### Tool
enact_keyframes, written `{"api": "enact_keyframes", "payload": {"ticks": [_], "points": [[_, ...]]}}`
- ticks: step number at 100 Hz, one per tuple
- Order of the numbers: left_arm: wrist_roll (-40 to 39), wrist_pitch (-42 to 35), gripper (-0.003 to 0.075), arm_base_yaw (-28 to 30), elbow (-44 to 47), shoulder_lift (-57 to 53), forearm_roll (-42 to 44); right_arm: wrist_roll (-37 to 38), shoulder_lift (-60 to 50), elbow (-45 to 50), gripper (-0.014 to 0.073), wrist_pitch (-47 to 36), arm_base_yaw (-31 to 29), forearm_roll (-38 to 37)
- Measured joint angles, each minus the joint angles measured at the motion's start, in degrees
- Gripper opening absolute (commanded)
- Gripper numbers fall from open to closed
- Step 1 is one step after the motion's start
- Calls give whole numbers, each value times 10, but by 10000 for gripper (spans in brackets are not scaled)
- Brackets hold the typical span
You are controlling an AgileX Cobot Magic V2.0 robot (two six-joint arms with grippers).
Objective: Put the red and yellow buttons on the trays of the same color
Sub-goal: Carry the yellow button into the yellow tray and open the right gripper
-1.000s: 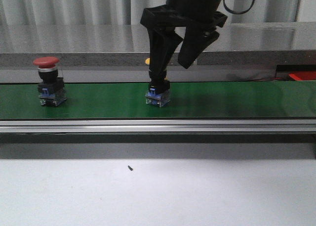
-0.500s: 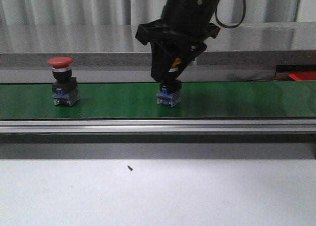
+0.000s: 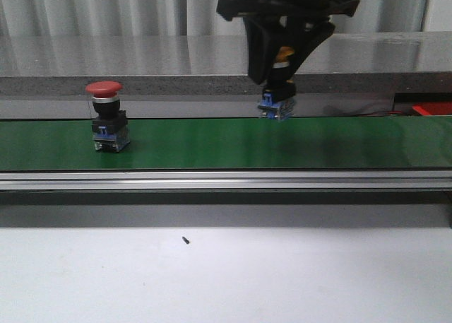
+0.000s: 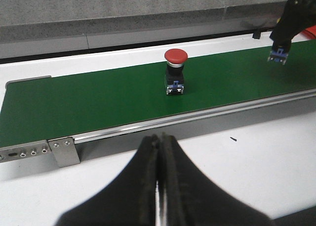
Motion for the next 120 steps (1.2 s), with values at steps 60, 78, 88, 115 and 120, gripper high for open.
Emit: {"api": "enact_keyframes", "payload": {"ticks": [60, 78, 88, 115, 120], "points": [[0, 0, -18, 0, 0, 0, 0, 99, -140, 81, 157, 53, -160, -47], [0, 0, -18, 0, 0, 0, 0, 106, -192, 142, 157, 32, -225, -47], [0, 0, -18, 0, 0, 0, 0, 112, -217, 174, 157, 19, -261, -47], [0, 0, -19, 0, 0, 0, 0, 143, -272, 248, 157, 1, -371, -47], [0, 0, -18, 0, 0, 0, 0, 149, -284, 265, 157, -5, -399, -47]]}}
